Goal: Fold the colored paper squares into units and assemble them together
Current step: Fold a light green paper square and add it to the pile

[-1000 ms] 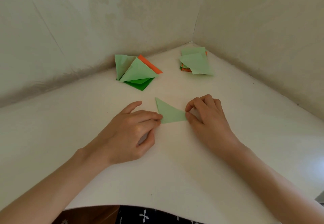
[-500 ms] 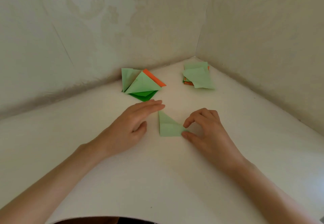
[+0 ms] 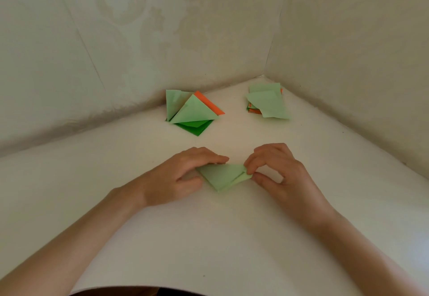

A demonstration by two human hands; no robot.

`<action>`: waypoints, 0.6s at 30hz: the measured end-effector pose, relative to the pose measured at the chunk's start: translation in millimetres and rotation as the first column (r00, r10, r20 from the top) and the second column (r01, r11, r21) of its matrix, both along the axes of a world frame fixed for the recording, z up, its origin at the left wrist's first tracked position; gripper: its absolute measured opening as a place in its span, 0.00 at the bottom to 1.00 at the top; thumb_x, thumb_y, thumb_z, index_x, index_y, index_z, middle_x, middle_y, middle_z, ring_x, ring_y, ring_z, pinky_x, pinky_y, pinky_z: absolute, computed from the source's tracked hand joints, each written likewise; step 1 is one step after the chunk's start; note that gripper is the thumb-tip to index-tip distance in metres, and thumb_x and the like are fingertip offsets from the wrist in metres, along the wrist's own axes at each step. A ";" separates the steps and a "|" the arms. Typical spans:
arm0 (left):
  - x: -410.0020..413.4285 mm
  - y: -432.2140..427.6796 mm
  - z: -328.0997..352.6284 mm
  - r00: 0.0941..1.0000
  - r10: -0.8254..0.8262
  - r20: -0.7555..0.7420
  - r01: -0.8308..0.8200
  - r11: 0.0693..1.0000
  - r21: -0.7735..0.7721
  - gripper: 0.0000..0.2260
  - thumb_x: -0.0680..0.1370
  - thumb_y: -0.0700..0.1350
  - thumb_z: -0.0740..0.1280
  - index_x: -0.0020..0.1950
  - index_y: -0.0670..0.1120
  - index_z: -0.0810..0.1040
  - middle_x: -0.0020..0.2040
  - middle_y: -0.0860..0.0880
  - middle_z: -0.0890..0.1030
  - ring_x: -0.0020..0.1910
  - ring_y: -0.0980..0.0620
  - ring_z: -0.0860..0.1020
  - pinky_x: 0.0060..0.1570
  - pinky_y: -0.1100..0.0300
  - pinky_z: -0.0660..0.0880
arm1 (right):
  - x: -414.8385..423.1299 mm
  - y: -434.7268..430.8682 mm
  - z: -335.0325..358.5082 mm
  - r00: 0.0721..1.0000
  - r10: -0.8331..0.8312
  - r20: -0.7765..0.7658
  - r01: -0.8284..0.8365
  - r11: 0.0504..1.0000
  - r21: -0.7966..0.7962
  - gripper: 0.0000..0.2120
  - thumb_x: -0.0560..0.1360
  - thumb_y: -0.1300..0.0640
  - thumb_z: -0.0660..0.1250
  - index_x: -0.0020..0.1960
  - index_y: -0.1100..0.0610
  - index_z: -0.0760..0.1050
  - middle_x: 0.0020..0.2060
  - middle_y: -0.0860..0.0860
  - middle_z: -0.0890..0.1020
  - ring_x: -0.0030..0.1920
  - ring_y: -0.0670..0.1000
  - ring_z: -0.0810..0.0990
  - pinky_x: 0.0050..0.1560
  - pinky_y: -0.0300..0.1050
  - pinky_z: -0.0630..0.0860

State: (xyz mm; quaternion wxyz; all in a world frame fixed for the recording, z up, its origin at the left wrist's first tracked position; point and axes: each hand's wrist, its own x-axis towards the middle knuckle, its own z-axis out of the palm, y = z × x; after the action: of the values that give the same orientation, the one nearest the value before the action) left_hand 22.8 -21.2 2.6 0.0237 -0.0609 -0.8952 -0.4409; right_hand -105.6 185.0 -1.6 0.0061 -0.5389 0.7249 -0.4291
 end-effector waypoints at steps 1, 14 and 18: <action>2.5 1.0 2.5 0.999 -0.019 0.032 0.018 0.999 0.041 0.24 0.71 0.50 0.56 0.67 0.54 0.70 0.61 0.55 0.73 0.60 0.58 0.71 0.59 0.69 0.64 | 0.3 0.8 1.5 1.000 0.002 -0.005 -0.003 1.000 -0.021 0.04 0.74 0.54 0.62 0.45 0.46 0.73 0.47 0.42 0.77 0.56 0.47 0.71 0.57 0.34 0.66; 8.6 14.0 20.2 0.982 0.021 0.190 -0.119 0.844 0.523 0.26 0.64 0.50 0.73 0.62 0.53 0.75 0.57 0.54 0.79 0.57 0.55 0.78 0.51 0.66 0.74 | 5.6 2.7 7.2 0.999 0.013 -0.033 -0.019 0.986 -0.165 0.06 0.72 0.57 0.66 0.44 0.46 0.76 0.55 0.43 0.74 0.58 0.48 0.71 0.57 0.36 0.66; 6.6 14.1 21.5 0.978 -0.059 0.198 -0.078 0.784 0.616 0.28 0.61 0.51 0.79 0.60 0.53 0.79 0.57 0.52 0.80 0.57 0.53 0.78 0.50 0.63 0.75 | 8.8 1.9 9.2 0.996 0.015 -0.084 -0.035 0.969 -0.244 0.07 0.72 0.61 0.66 0.45 0.49 0.76 0.49 0.46 0.75 0.51 0.48 0.73 0.49 0.36 0.67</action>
State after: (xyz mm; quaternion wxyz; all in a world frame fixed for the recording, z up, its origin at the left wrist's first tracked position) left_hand 29.4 -7.1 24.1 -0.0485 0.0009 -0.6981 -0.7143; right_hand -96.8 186.9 7.6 -0.0847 -0.5617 0.6590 -0.4929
